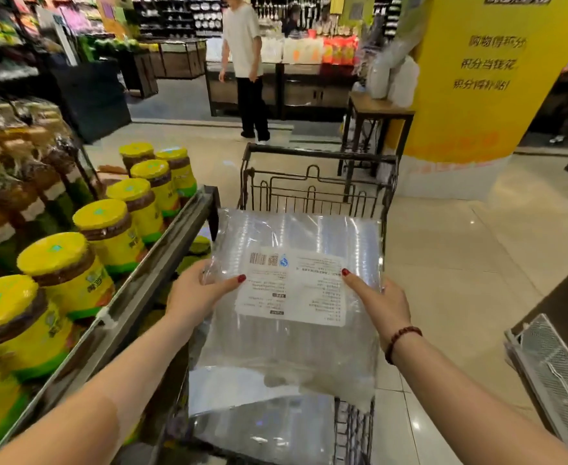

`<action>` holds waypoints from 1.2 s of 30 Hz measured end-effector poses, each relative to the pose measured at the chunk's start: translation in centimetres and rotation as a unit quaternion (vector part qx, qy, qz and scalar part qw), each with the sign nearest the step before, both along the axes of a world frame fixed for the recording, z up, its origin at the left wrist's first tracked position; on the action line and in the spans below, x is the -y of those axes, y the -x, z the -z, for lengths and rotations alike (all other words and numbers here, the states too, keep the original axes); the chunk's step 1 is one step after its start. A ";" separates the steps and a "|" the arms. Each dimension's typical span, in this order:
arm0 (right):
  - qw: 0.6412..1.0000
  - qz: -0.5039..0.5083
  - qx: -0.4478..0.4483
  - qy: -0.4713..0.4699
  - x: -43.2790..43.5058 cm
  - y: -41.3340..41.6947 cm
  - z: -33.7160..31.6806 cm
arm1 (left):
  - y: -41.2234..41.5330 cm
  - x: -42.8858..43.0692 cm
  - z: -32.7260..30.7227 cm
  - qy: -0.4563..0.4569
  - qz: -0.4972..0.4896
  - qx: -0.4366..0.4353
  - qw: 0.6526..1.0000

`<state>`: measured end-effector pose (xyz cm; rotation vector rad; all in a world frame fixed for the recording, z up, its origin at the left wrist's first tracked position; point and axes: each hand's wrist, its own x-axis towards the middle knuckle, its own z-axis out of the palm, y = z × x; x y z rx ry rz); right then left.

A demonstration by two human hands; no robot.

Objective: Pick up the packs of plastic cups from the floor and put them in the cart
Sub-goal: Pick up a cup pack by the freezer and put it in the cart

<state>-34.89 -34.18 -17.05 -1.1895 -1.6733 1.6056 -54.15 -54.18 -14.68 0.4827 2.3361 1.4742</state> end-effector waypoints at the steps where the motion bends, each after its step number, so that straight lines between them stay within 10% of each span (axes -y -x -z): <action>1: 1.000 0.007 0.011 0.005 -0.8 1.5 0.4 | 1.9 -1.4 0.9 0.010 0.001 -0.004 1.000; 21: 0.971 0.067 0.189 0.128 -10.0 16.1 15.9 | 15.6 -14.3 19.6 0.135 0.060 0.029 0.989; 36: 0.950 0.017 0.276 0.141 -10.2 18.3 18.1 | 16.2 -14.3 22.1 0.245 0.076 0.016 0.967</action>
